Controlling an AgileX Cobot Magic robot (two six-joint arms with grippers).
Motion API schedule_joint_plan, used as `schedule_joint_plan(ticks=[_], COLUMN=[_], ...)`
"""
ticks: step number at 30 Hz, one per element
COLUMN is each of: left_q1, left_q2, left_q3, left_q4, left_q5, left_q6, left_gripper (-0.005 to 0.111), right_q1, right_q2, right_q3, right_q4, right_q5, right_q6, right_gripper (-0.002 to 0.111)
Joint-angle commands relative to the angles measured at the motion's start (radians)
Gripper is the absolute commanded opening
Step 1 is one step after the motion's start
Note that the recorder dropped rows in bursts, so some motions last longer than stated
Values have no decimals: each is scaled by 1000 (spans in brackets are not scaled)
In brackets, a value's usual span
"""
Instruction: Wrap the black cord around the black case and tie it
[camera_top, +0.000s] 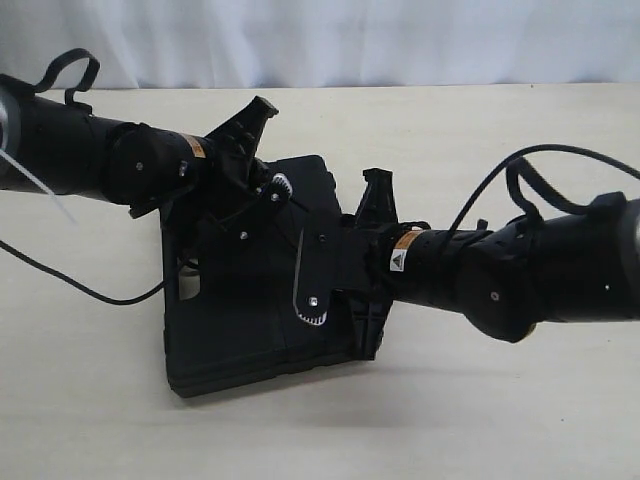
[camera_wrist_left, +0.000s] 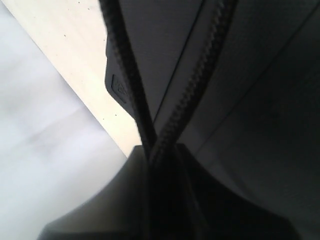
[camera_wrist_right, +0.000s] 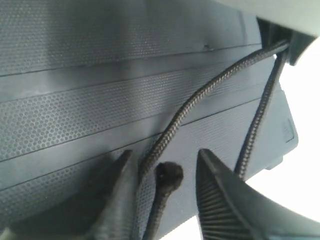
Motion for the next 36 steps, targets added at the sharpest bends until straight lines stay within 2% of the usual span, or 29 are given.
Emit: schedule_joint_plan(ticks=[1, 2, 6, 13, 19, 22, 23, 24, 25, 29, 32, 35, 36], left_q1=[-6, -6, -6, -6, -6, -10, -9, -9, -9, -9, -9, 7, 38], left_q2=[2, 2, 2, 2, 2, 2, 2, 2, 2, -4, -81, -185, -216], left_q3=[0, 0, 0, 0, 0, 0, 0, 0, 0, 0, 0, 0, -2], left_q4=[-2, -2, -2, -24, -89, -97, -96, -99, -104, -182, -243, -336, -363], left_q5=[-7, -7, -7, -7, -7, -7, -7, -7, -7, -7, 42, 110, 156], left_q6=[-10, -10, -10, -10, -10, -47, -124, -167, -315, -745, -939, -1020, -1091], left_gripper=[0, 0, 0, 0, 0, 8, 17, 21, 31, 54, 62, 62, 60], right_q1=[-5, -5, -5, -19, -118, -178, -225, -248, -297, -433, -527, -585, -608], right_q2=[18, 22, -10, -252, -422, -478, -508, -517, -529, -529, -529, -529, -527], right_q3=[6, 6, 6, 6, 6, 6, 6, 6, 6, 6, 6, 6, 6], right_q4=[3, 3, 10, 10, 10, 10, 10, 10, 10, 10, 10, 10, 10], right_q5=[-13, -13, -7, 57, 116, 124, 125, 125, 125, 125, 127, 143, 149], right_q6=[-4, 3, 49, 172, 317, 374, 411, 428, 475, 610, 670, 695, 707], right_gripper=[19, 4, 4, 4, 4, 4, 4, 4, 4, 4, 4, 4, 4])
